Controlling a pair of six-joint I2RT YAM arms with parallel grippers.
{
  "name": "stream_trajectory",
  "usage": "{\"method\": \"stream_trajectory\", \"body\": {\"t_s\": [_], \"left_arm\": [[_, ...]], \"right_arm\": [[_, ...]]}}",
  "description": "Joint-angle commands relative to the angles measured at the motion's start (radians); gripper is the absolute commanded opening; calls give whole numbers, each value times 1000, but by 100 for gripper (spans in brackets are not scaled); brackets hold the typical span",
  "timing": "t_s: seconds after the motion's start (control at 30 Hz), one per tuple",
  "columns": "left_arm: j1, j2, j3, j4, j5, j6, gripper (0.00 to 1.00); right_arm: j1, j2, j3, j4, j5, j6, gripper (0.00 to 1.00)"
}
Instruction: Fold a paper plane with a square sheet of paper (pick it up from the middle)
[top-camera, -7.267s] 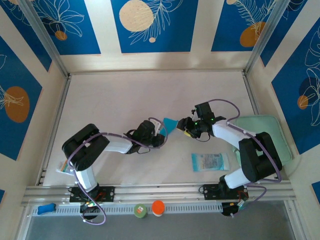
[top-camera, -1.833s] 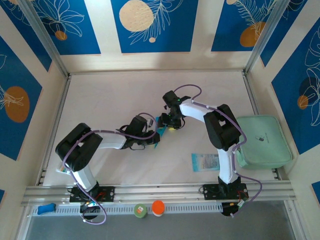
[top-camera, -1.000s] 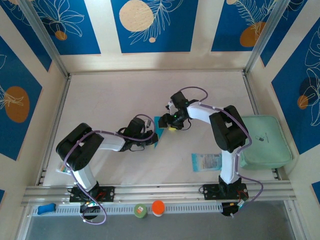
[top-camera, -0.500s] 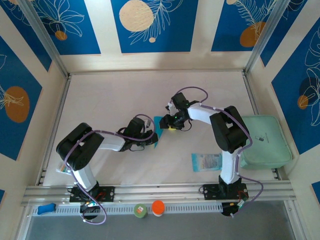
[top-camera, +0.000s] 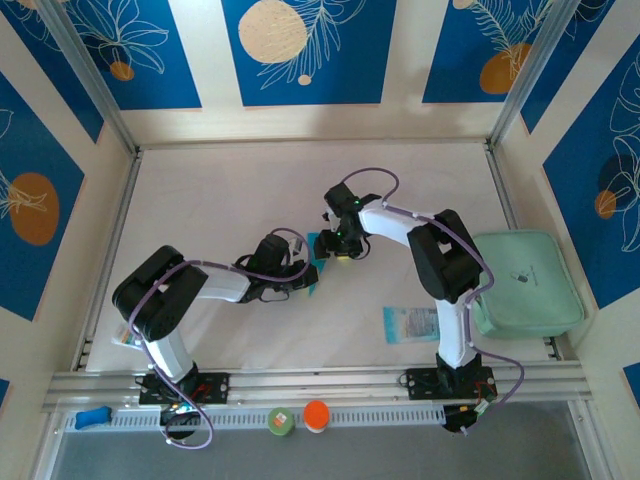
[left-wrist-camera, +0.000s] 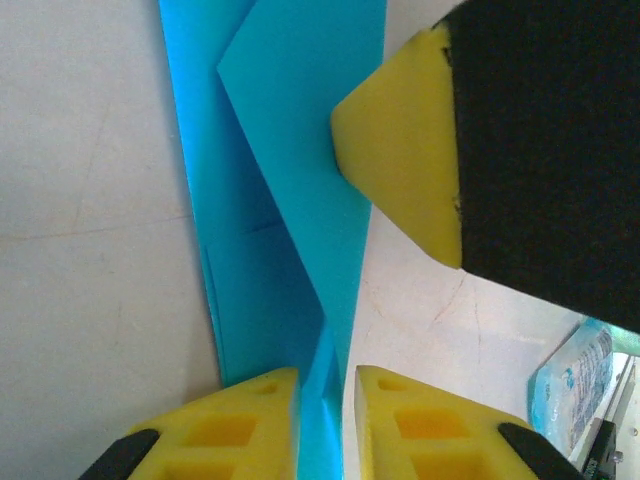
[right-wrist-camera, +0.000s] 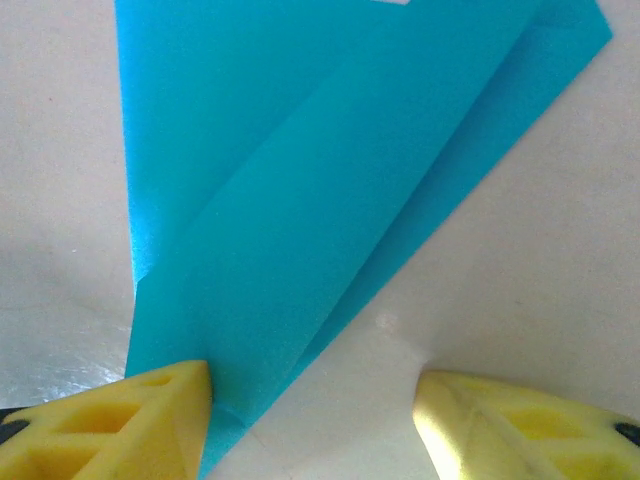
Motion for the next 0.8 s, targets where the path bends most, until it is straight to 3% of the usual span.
{"method": "stream_trajectory", "body": {"t_s": [0.0, 0.47, 0.63, 0.77], "left_arm": [[-2, 69, -25, -30, -10, -13, 21], [10, 94, -38, -16, 14, -54, 11], [18, 112, -60, 36, 30, -88, 8], [20, 120, -68, 53, 32, -103, 7]], "right_arm": [[14, 129, -33, 4, 76, 16, 61], [-10, 147, -21, -18, 36, 55, 60], [-22, 129, -13, -15, -26, 60, 60], [-45, 23, -25, 39, -114, 58, 60]]}}
